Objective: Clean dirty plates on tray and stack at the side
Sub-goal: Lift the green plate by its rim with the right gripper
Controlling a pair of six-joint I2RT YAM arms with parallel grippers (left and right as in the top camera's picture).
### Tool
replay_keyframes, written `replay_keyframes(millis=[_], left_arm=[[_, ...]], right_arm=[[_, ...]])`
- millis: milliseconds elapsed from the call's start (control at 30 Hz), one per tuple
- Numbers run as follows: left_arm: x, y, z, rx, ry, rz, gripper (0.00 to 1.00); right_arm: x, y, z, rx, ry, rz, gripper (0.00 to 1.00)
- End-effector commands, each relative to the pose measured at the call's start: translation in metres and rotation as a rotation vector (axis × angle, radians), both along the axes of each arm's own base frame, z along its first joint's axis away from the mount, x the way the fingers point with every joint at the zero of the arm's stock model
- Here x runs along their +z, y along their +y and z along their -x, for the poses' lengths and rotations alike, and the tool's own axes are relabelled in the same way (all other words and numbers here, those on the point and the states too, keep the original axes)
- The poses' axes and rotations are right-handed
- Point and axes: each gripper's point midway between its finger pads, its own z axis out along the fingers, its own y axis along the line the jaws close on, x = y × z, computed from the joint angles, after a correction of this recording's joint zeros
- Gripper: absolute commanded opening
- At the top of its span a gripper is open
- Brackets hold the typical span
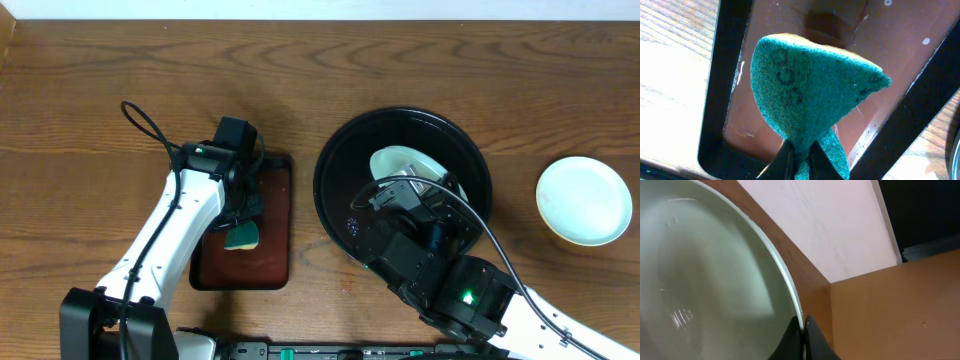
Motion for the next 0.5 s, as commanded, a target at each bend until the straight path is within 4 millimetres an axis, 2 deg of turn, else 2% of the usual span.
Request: replay_keyframes(millis=[0,467], left_arm=[[0.0015,0.0017,-0.0007,-0.016,-0.003,-0.004,0.1],[0.0015,0.0017,-0.0007,-0.016,-0.003,-0.004,0.09]], right_arm=[[0.0133,-0.0032,0.0012,-0.014,-0.043,0.003,0.01],[0.0133,-0.0033,0.0012,-0.015,-0.043,0.003,0.01]])
